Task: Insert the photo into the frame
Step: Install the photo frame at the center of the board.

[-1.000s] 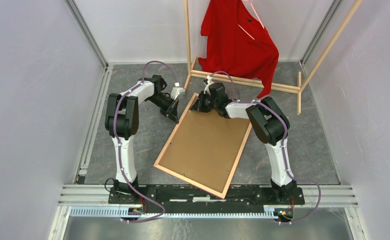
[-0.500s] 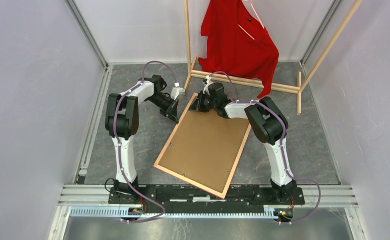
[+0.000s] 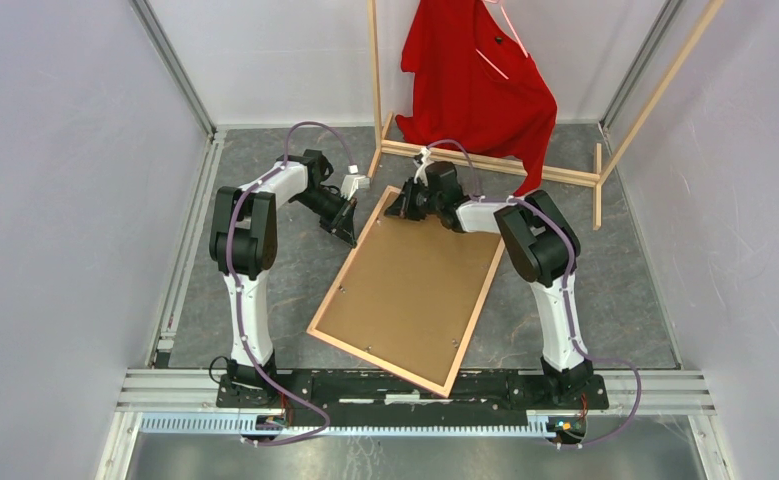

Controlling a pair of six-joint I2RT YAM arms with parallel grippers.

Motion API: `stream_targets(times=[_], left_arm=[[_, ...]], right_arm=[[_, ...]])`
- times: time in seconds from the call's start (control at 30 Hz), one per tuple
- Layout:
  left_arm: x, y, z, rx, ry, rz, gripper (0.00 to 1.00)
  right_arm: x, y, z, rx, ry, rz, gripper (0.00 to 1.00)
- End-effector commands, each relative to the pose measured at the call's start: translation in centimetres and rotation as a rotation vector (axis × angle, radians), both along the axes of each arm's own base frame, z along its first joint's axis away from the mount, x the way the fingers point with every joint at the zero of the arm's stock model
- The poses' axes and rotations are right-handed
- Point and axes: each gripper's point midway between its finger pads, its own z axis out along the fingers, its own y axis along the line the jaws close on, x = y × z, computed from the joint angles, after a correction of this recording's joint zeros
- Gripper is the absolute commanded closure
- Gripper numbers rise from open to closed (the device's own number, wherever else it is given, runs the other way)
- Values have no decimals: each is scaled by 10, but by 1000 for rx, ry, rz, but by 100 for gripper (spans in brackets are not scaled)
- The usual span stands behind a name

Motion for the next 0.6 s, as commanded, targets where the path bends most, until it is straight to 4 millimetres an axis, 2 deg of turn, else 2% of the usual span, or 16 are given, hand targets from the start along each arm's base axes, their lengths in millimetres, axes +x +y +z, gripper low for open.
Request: stream_targets(times=[0.0, 0.2, 0.57], left_arm=[[1, 7, -10, 62, -45, -30, 88], [0, 7, -11, 61, -40, -31, 88], [-4, 6, -11, 54, -32, -35, 88]], right_arm=[[6, -1, 14, 16, -35, 30, 100], [-5, 0, -3, -25, 7, 76, 100], [-14, 15, -16, -98, 35, 158, 100]])
